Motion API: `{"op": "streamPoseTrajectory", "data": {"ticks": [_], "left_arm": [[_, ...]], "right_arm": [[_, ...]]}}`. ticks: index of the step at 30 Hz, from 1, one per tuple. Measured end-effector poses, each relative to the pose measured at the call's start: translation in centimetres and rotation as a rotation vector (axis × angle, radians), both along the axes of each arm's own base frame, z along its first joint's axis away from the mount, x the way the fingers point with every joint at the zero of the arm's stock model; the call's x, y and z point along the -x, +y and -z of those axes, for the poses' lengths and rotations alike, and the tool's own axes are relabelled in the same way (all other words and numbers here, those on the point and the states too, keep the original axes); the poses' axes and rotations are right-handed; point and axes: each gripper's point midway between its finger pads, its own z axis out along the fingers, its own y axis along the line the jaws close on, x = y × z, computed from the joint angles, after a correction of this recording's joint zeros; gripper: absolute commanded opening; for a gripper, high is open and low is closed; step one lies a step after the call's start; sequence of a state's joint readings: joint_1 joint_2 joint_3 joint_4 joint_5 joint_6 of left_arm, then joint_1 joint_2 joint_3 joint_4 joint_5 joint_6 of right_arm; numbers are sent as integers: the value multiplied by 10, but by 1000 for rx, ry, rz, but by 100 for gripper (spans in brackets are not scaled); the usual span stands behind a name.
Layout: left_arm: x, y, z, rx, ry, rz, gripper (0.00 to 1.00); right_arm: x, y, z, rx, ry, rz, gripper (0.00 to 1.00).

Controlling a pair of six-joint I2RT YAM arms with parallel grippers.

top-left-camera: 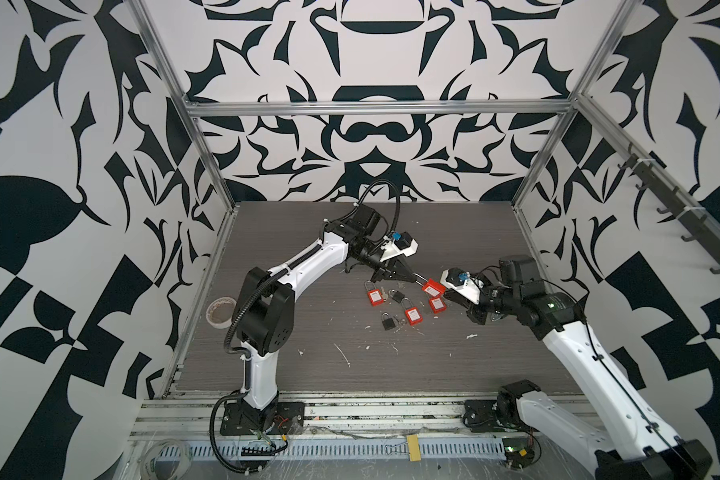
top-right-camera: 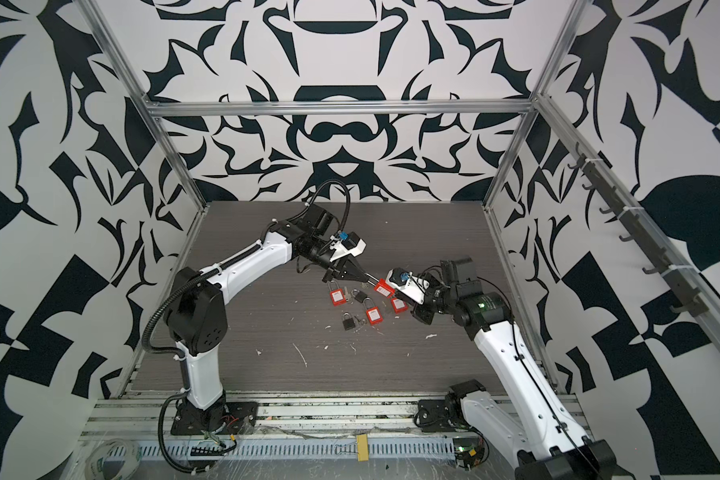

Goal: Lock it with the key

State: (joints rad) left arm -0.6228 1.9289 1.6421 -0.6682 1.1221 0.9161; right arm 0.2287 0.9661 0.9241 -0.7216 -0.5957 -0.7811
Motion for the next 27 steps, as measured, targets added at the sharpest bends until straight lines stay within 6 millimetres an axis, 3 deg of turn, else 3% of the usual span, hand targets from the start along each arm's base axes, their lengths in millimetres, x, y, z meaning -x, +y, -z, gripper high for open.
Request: {"op": "streamPoseTrajectory", "data": {"ticks": [19, 23, 27], "left_arm": [[7, 18, 11, -8, -43, -19, 0], [6, 18, 11, -14, -49, -23, 0], [-1, 16, 3, -26, -56, -34, 0]], "right_arm": [[5, 18, 15, -66, 199, -93, 0], [-1, 15, 14, -43, 156, -79, 0], [-8, 12, 12, -38, -10, -46, 0]]}}
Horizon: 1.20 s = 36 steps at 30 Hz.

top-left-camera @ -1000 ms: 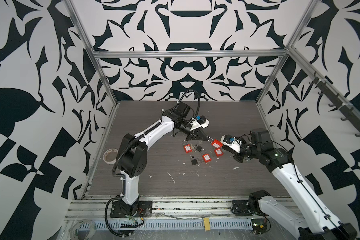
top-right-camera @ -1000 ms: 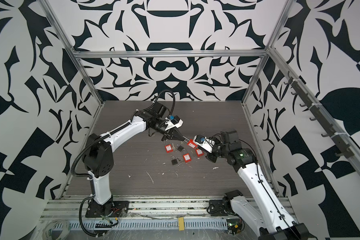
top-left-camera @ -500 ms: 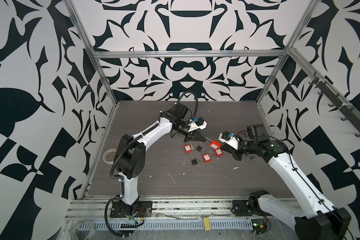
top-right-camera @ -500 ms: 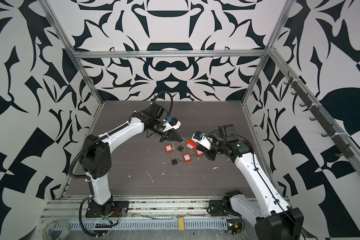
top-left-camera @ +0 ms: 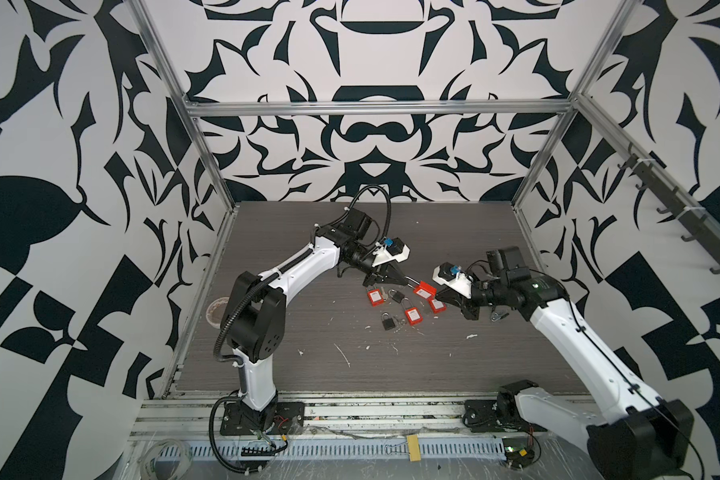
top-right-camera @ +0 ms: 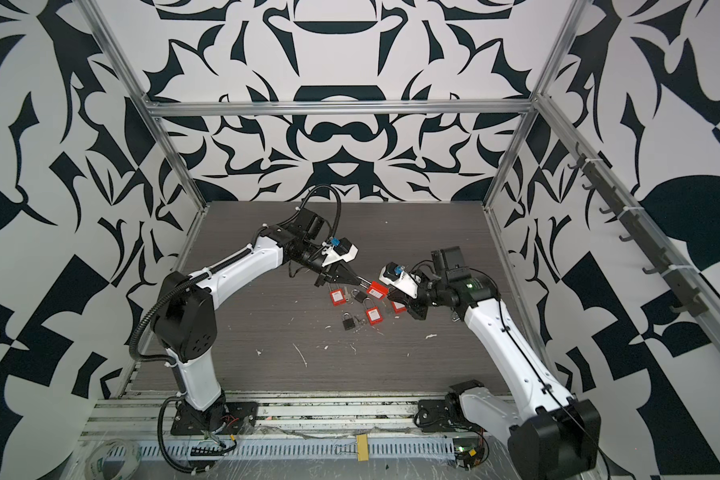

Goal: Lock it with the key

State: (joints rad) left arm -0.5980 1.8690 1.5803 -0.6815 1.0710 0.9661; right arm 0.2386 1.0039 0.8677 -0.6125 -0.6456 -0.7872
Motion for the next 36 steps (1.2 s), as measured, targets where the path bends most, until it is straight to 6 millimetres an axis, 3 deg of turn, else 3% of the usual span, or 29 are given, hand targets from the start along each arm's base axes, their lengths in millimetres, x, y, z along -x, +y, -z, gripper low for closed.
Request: {"op": "streamPoseTrajectory", "data": {"ticks": [4, 13, 20, 28, 36], "left_arm": [[-6, -4, -4, -2, 8, 1, 0], [-12, -1, 3, -9, 29, -7, 0], [1, 9, 10, 6, -4, -3, 0], [16, 21, 5, 52, -74, -6, 0], [-2, 35, -2, 68, -61, -65, 0]], "right_arm": [[-4, -2, -5, 5, -117, 36, 0], [-9, 2, 1, 67, -159, 52, 0], [2, 9, 5, 63, -22, -1, 0], [19, 17, 4, 3, 101, -59, 0], [29, -2, 22, 104, 138, -15, 0]]}}
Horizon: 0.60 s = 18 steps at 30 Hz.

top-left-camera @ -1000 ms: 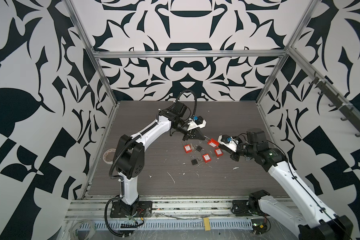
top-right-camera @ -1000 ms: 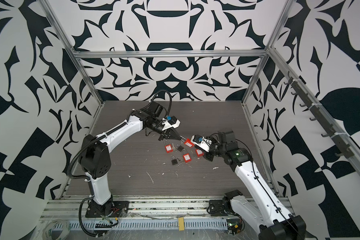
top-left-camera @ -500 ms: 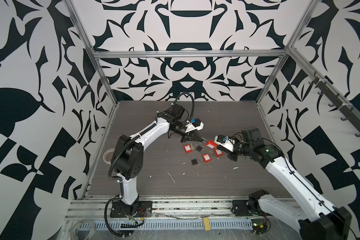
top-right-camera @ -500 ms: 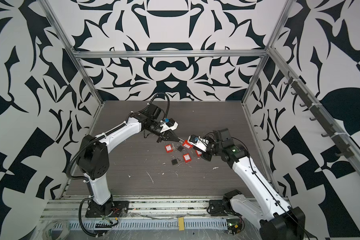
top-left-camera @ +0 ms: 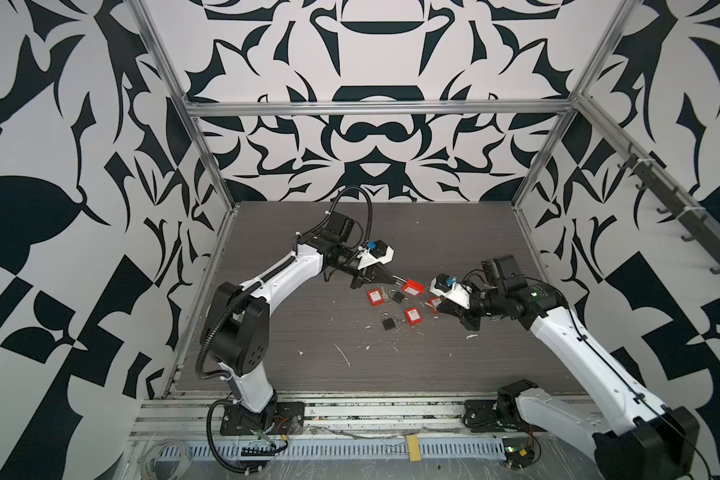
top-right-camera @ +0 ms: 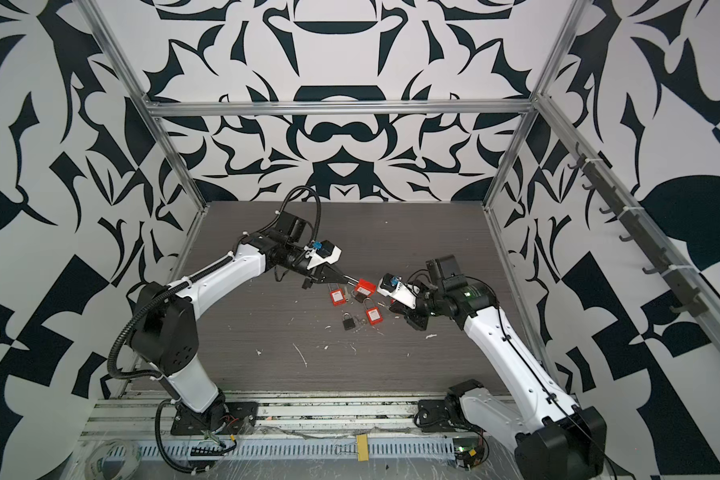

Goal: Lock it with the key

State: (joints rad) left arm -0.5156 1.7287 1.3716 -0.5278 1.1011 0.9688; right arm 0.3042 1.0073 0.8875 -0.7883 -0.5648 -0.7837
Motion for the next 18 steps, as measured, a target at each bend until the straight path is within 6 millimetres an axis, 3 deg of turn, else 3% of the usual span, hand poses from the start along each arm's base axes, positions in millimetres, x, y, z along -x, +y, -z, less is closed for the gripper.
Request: {"op": "streamPoseTrajectory", "data": {"ticks": [6, 11, 18], "left_arm": [[-4, 1, -5, -22, 38, -15, 0], [-27, -11, -9, -87, 82, -36, 0], [-56, -31, 29, -269, 177, -69, 0]], "right_arm": [[-1, -6, -1, 26, -19, 27, 0], [-7, -14, 1, 53, -25, 102, 0], [-16, -27, 9, 90, -14, 218, 0]]}}
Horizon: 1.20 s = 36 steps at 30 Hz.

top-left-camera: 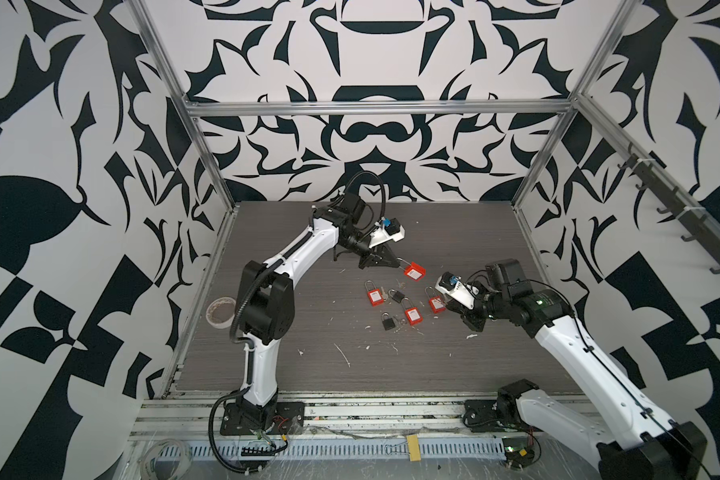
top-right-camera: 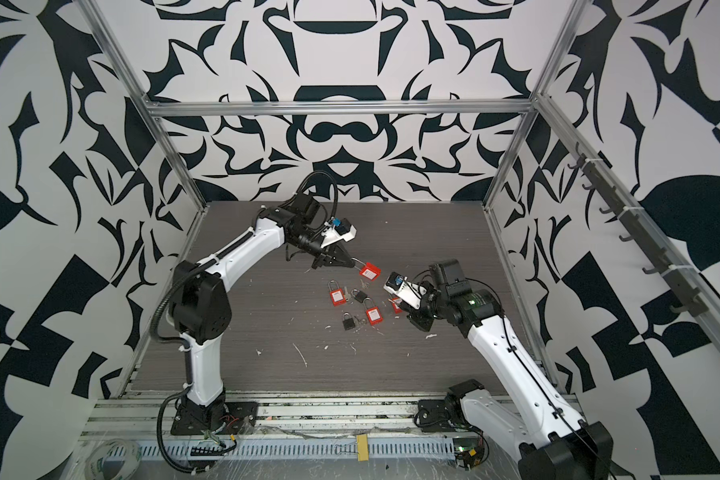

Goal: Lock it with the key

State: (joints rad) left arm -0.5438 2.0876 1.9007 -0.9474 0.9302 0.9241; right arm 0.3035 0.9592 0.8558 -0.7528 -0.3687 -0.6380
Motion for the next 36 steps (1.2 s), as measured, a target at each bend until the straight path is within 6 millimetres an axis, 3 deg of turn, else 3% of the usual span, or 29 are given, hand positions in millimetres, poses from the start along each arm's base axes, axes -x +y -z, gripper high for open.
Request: {"op": "streamPoseTrajectory", "data": {"ticks": [10, 18, 36], "left_arm": [[-40, -29, 60, -183, 54, -30, 0], [-41, -35, 108, -289, 99, -33, 0], [-36, -41, 128, -342, 75, -17, 0]], "right_arm": [[-3, -5, 6, -31, 23, 113, 0], [2, -5, -5, -88, 5, 147, 0], [5, 1, 12, -146, 74, 190, 0]]}}
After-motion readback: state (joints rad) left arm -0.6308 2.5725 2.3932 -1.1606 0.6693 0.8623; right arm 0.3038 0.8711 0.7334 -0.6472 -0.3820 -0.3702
